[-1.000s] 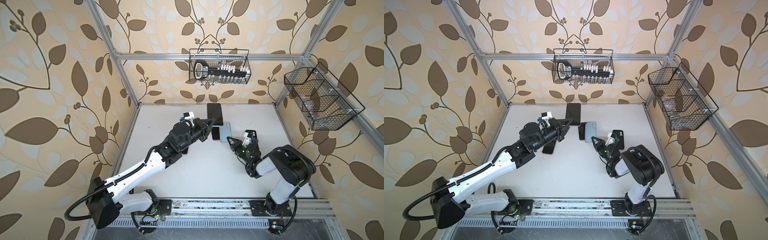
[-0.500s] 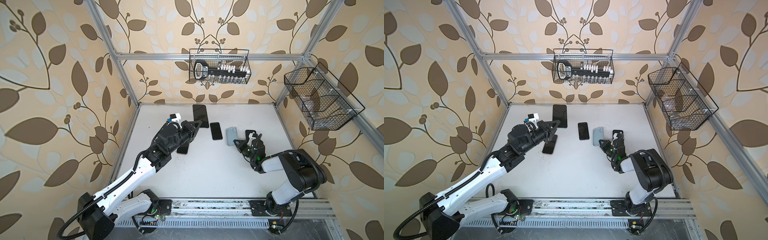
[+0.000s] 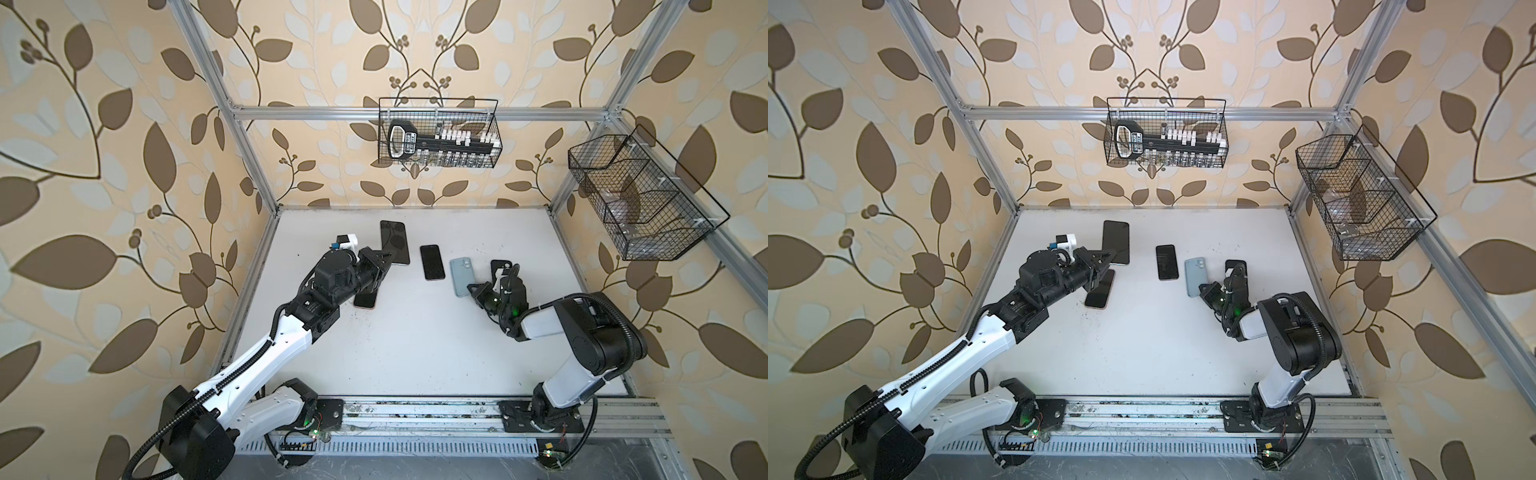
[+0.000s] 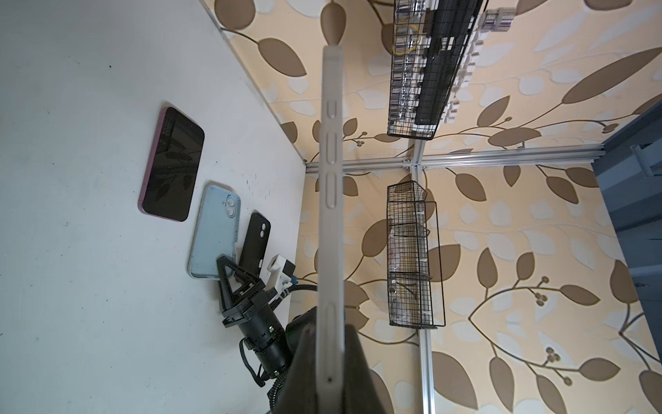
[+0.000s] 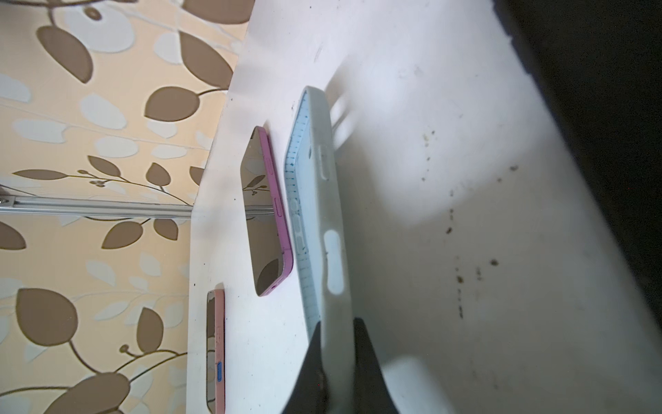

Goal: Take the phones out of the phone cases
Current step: 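Lower the light blue case onto the table with the right gripper and release, then lower the silver phone toward the table with the left gripper while the right gripper withdraws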

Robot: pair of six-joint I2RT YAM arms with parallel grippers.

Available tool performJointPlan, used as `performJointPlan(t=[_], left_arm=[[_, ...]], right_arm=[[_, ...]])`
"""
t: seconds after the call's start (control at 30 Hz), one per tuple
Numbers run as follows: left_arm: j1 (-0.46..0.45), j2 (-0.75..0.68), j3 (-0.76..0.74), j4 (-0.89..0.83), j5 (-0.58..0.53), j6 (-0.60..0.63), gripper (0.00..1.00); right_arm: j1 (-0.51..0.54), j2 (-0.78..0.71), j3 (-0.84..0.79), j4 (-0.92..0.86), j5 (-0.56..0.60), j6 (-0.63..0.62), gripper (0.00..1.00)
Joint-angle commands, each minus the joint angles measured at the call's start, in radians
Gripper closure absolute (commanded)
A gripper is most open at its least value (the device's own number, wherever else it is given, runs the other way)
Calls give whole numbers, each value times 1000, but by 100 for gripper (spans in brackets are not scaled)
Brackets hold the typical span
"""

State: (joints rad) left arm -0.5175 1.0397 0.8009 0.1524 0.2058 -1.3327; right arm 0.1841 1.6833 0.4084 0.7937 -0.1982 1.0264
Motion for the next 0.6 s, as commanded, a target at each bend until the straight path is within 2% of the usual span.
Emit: performJointPlan(t=[0.0,0.33,0.4,0.5,0.57], left_arm=[[16,-2,-3,92,28,29,100],[31,16,-7,91,31,48,100],[37,19,-9,85,26,59,100],[42,25,-13,75,21,70,100],[45,31,-17,77,21,78,100]], right_arm=[[-11,4,9,-15,41,-13,97],[-42,-5,10,-32,56,-16,95],[-49,-12,10,-41,57,-19,91],[-51,-39,14,-87,77,-31,77],[-52,-60,17,-121,91,-46,75]])
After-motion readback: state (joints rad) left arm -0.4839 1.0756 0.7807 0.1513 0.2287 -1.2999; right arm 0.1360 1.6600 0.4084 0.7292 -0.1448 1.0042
